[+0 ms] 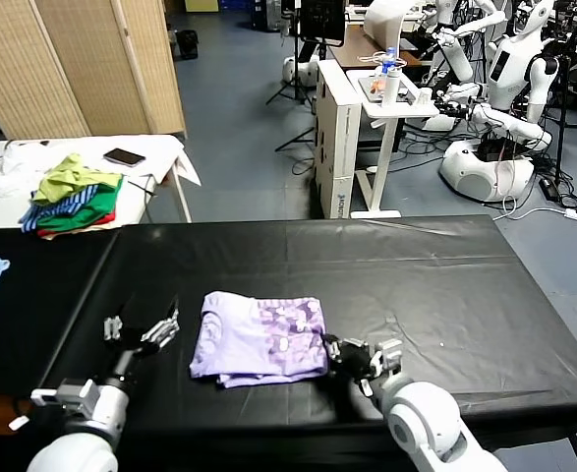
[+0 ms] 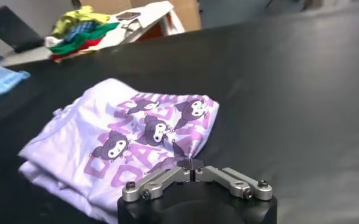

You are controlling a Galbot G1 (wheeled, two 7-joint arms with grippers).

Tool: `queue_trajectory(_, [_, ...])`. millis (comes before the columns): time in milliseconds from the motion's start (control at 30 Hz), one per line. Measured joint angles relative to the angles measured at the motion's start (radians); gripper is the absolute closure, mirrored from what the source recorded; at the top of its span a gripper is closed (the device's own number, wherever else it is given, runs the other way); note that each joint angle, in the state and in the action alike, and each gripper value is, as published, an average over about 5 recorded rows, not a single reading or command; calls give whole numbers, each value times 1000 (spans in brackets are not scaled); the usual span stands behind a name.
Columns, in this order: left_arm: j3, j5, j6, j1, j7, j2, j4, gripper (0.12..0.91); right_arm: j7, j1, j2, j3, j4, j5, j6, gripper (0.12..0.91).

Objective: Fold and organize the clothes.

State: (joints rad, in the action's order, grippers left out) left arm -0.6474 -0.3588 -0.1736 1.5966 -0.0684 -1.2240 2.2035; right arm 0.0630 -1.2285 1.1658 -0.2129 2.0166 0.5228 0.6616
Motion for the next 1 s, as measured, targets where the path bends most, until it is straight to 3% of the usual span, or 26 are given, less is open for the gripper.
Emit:
queue_trajectory(133, [-1, 4, 10, 2, -5, -3, -7, 123, -1, -10, -15, -12, 12, -1, -1, 877])
queue_trajectory(200, [0, 5, 10, 3, -5, -1, -8, 123, 0, -20, -23, -20, 22, -1, 0, 825])
queue_trajectory(500, [6, 3, 60, 25, -8, 21, -12, 123, -9, -85, -53, -66, 88, 4, -19, 280])
queue_trajectory(600, [6, 2, 74, 40, -12, 28, -9, 123, -13, -116, -55, -86, 116, 3, -45, 154])
queue_trajectory(1000, [-11, -20, 41, 148, -45, 75, 49, 123, -6, -288, -49, -189, 231, -63, -200, 118])
